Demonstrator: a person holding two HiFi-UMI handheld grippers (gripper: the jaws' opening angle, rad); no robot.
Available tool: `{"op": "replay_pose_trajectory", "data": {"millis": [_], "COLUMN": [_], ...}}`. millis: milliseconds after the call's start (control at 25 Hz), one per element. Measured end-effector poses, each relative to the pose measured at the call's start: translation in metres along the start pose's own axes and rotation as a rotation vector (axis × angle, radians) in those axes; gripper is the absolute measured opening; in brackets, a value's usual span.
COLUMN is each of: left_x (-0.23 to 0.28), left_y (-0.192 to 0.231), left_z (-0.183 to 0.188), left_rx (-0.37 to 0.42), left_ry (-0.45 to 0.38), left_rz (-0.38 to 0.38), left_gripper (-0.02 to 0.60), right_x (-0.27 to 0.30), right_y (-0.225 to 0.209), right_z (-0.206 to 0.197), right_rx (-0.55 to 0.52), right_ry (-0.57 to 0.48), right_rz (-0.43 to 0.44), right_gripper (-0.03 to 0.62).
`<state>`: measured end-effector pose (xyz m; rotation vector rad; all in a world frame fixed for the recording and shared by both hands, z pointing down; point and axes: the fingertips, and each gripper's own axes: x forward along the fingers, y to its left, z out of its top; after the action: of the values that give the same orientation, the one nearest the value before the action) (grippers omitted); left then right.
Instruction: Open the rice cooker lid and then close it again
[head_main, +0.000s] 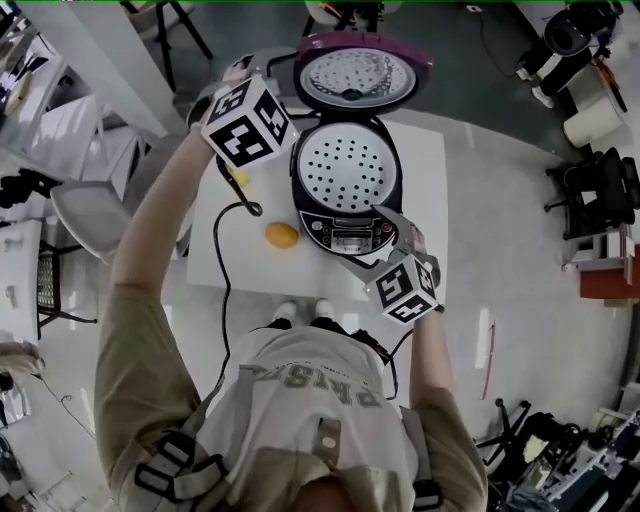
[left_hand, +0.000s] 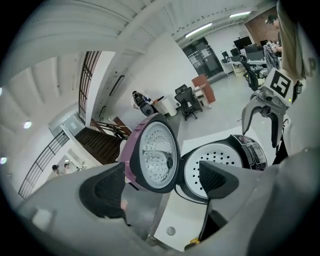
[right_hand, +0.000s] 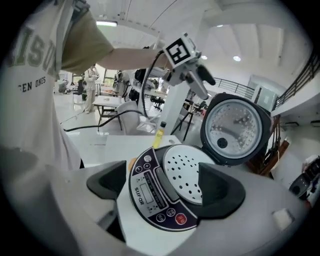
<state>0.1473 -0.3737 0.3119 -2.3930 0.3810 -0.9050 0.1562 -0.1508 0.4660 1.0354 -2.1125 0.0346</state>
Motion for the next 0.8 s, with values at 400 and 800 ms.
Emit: {"op": "replay_pose_trajectory", "data": {"millis": [400,800], "left_x": [-0.050,-0.078], "left_y": [-0.049,-0.050], "left_z": [0.000,0.001], "left_rx": [-0.063,-0.183], "left_ry": [-0.021,-0.027], "left_rz": [0.063,0.220], "left_gripper": [0.477,0.477], "right_x": [-0.053,-0.110], "right_y": [-0.044,-0.122], "right_z": [0.017,0.020], "right_rx": [0.109,0.160], "right_ry": [-0.219,-0.381], "right_rz": [-0.122,-0.262], "right_gripper": [0.439,0.437]}}
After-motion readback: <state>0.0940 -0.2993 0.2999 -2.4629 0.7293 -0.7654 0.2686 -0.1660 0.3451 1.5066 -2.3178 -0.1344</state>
